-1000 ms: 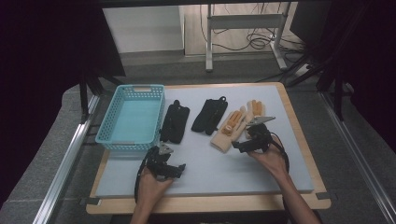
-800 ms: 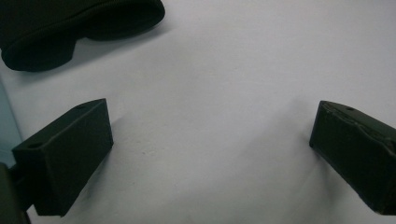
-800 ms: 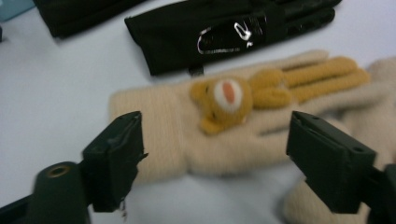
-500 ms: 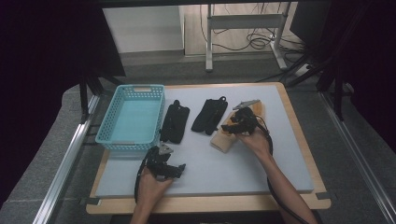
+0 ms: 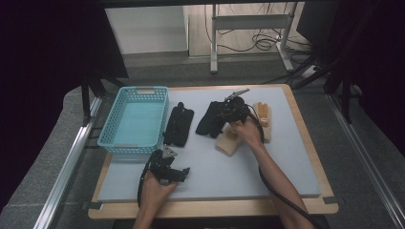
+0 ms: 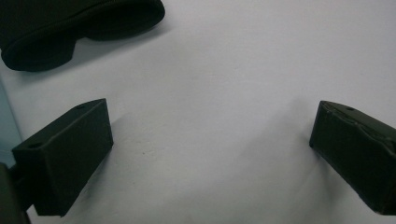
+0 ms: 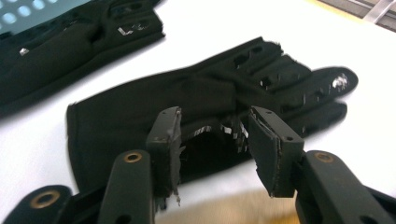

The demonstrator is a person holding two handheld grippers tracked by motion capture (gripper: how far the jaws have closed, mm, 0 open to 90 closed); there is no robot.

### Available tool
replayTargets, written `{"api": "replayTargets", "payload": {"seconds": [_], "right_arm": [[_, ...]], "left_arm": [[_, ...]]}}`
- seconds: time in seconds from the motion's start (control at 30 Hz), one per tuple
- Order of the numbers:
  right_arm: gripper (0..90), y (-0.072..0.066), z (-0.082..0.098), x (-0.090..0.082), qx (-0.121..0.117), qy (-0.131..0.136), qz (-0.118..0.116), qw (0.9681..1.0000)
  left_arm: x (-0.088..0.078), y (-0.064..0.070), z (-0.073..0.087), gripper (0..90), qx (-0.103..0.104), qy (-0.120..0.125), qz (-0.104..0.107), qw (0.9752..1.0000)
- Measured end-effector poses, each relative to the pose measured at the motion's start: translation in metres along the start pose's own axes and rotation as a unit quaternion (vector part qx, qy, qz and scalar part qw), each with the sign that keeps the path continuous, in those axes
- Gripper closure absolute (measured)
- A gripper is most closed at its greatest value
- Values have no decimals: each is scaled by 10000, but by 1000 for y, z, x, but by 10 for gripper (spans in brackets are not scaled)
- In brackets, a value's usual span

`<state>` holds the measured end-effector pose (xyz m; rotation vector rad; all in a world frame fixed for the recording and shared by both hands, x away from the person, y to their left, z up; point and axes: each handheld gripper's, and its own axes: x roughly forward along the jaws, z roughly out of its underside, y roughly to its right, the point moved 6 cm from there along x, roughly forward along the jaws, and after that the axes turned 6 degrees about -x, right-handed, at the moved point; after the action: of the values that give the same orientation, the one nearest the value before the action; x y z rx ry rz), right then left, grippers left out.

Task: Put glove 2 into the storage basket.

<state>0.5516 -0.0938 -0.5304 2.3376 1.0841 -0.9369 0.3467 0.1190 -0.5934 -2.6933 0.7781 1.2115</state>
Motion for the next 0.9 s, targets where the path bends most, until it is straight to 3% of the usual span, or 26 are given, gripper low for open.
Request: {"api": "replayTargets", "payload": {"seconds": [0.07, 0.17, 0.37, 0.5, 0.7, 0.9], "right_arm": [[413, 1, -3, 8, -18, -101, 73, 9999], [354, 3, -3, 23, -59, -306, 183, 9993], [327, 10, 1, 43, 45, -645, 253, 9976], [518, 8, 3, 44, 111, -658, 76, 9977], [818, 6, 6, 40, 22, -635, 221, 9977], [848, 5, 5, 38, 124, -608, 175, 9979]], "left_arm": [[0, 0, 0, 0, -7, -1, 5, 10000], [0, 0, 0, 0, 2, 4, -3, 10000], [0, 0, 0, 0, 31, -16, -6, 10000], [0, 0, 0, 0, 32, -15, -6, 10000], [0, 0, 0, 0, 34, -16, -5, 10000], [0, 0, 0, 0, 33, -17, -4, 10000]]}}
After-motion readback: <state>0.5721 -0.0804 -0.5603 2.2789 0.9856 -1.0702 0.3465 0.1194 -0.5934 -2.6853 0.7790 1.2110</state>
